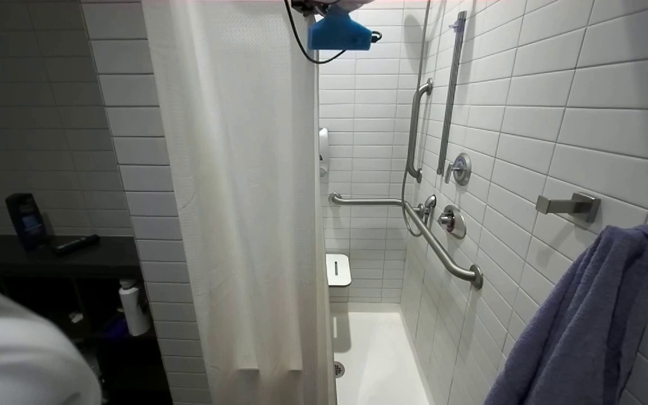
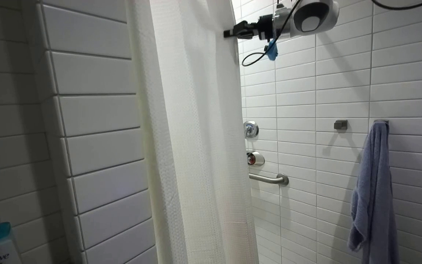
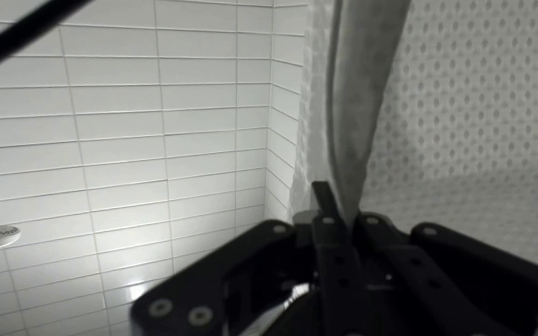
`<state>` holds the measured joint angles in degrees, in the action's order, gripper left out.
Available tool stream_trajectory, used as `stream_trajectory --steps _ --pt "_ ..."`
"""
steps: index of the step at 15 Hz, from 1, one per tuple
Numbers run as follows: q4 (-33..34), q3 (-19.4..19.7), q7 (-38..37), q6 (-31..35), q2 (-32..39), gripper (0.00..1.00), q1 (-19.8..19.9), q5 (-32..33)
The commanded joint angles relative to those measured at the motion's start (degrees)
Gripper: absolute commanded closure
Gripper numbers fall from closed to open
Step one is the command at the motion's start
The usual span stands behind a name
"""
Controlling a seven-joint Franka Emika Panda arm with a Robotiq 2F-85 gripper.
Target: Pull the shower curtain sightly to the right
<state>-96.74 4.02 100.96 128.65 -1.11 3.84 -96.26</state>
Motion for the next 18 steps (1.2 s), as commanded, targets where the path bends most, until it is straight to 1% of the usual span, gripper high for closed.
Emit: stream_trajectory --steps 1,5,11,12,13,14,18 --pt "3.1 0.3 0.0 3.0 1.7 0.99 0.3 -3.9" --pt "4.1 0.5 0.5 7.3 2.3 0.99 0.4 -7.6" --pt "4.8 0.5 0.9 11.9 2.7 0.99 0.4 -10.8" --pt "4.7 0.4 1.0 12.5 2.7 0.73 0.3 -10.7" --pt "4.7 0.4 1.5 13.1 2.6 0.72 0.2 -10.6" --pt "4.7 0.3 1.6 13.3 2.6 0.68 0.1 -10.3" --pt "5.0 0.1 2.0 13.4 2.5 0.42 -0.1 -9.5"
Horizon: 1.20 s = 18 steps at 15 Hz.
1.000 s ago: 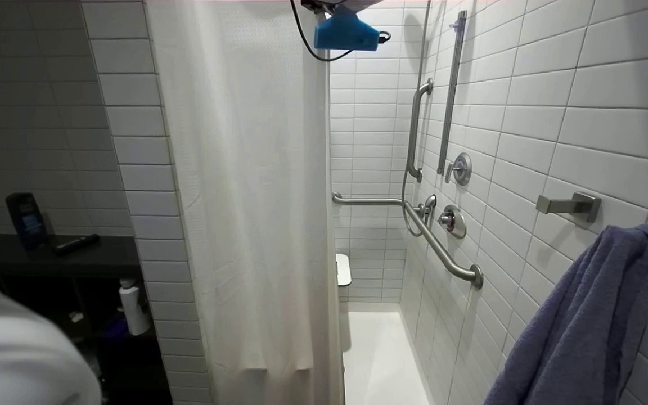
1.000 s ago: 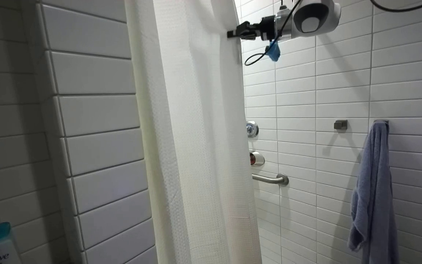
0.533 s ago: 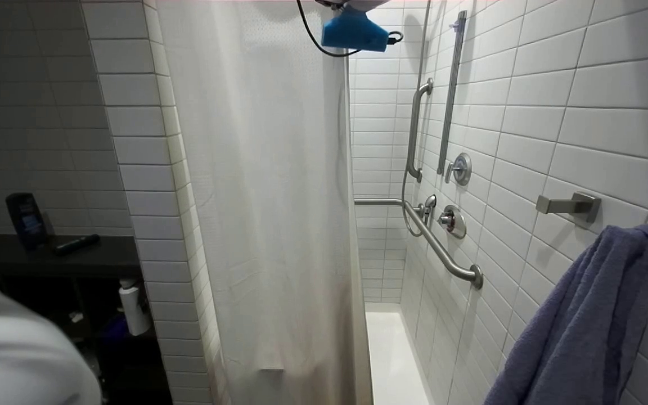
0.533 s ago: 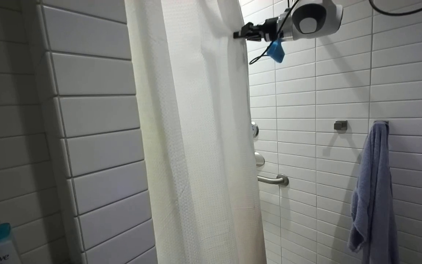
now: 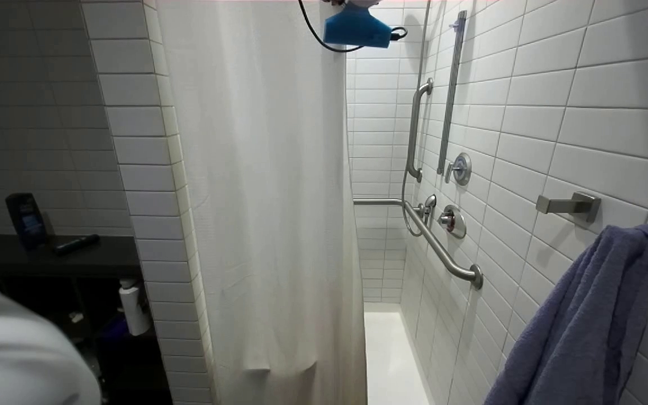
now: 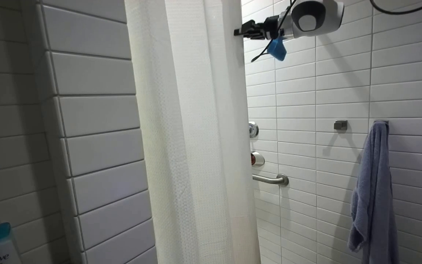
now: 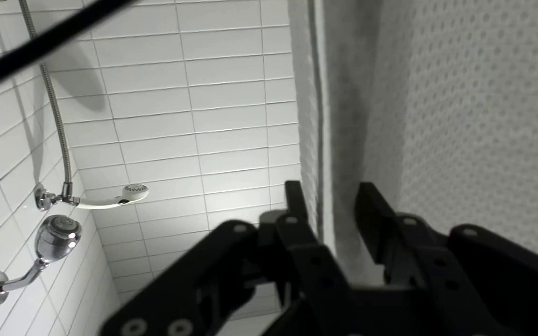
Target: Pull the shower curtain sightly to the right
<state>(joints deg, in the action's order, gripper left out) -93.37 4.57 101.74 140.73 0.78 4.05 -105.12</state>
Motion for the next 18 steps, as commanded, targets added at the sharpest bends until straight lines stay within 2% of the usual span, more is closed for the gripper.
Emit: stream_trajectory --steps 1,5,6,11,18 --pt "1.5 -0.5 1.3 1.0 0.5 0.34 -0.4 -0.4" --pt "0.8 -1.0 1.6 -0.7 0.0 0.05 -0.7 1.5" --pt "0.5 -1.1 1.4 -1.7 -0.2 0.01 -0.8 2.4" --pt "-0.4 -1.5 1.1 -6.6 -0.9 0.00 -1.1 6.9" --pt "-1.7 -2.1 2.6 -6.8 -2.3 0.00 -1.6 6.8"
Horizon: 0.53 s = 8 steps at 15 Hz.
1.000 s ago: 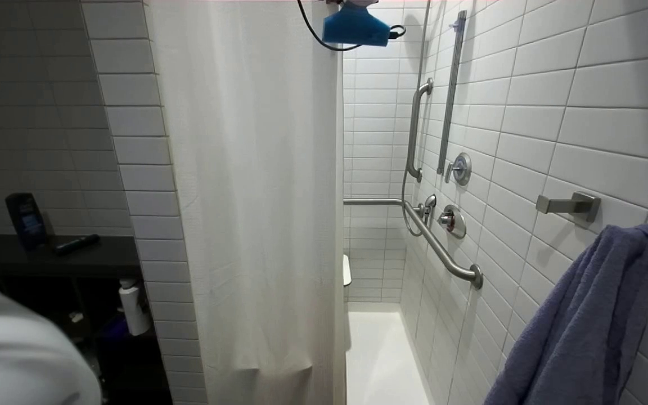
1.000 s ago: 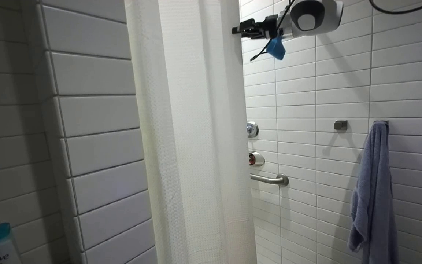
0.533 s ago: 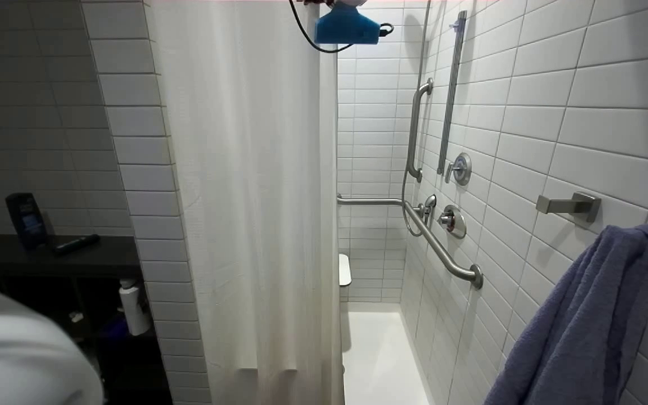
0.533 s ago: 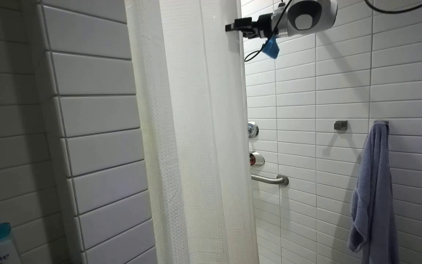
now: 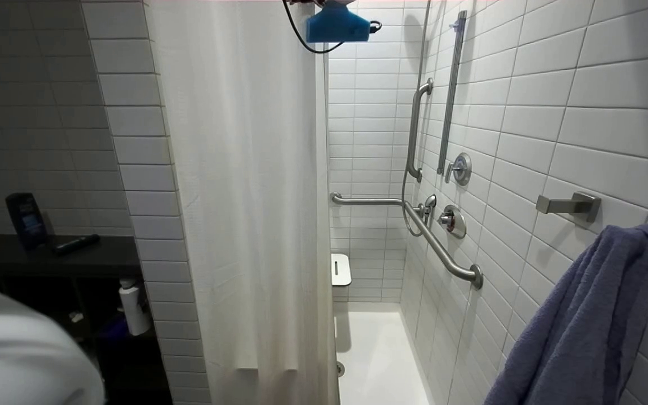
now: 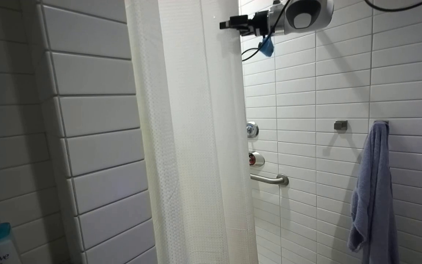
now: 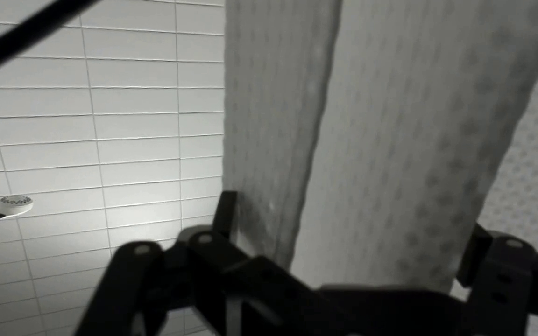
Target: Pull the shower curtain sightly to the right
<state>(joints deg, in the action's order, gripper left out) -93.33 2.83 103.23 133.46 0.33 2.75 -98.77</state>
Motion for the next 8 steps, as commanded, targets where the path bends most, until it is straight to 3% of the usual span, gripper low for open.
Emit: stream_trajectory --steps 1,8 --pt "-1.8 -0.4 1.1 0.7 -1.9 0.00 -0.3 0.5" --pt "-3.3 -0.6 1.7 1.0 -2.7 0.00 -0.5 0.1"
